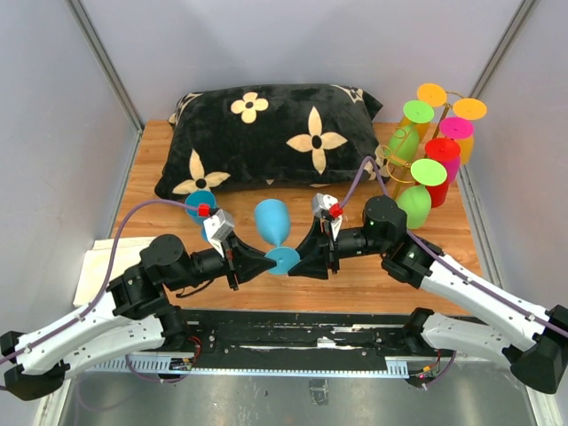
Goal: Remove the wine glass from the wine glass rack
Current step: Place the wine glass at the center of the board, then pick up the wine glass from the wine rack.
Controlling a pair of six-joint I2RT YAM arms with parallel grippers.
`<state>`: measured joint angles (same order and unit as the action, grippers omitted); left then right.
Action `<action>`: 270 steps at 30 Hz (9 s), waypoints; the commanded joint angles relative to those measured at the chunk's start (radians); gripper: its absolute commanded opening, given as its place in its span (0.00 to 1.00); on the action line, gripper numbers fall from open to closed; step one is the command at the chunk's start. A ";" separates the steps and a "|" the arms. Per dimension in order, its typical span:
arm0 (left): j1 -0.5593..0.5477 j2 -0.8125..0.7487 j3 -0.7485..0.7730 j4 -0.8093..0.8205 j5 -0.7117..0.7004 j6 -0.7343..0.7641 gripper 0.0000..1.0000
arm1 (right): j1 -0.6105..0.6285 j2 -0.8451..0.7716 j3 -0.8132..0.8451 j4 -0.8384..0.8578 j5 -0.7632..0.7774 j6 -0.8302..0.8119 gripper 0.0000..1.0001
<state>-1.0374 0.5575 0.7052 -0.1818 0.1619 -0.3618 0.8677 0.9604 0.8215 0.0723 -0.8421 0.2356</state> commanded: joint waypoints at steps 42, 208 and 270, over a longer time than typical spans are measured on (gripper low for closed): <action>-0.002 -0.071 0.089 -0.070 -0.276 0.019 1.00 | 0.061 -0.022 -0.145 0.096 0.232 -0.246 0.01; 0.350 0.744 0.520 -0.414 -0.403 0.153 0.00 | 0.300 -0.451 -0.461 0.043 0.550 -0.933 0.99; 0.415 0.417 0.382 -0.264 -0.446 0.045 1.00 | 0.181 0.353 0.999 -0.708 1.789 -0.627 0.98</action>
<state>-0.6285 1.0229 1.0981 -0.4320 -0.3107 -0.2825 1.1408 1.2274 1.7157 -0.5228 0.6640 -0.2623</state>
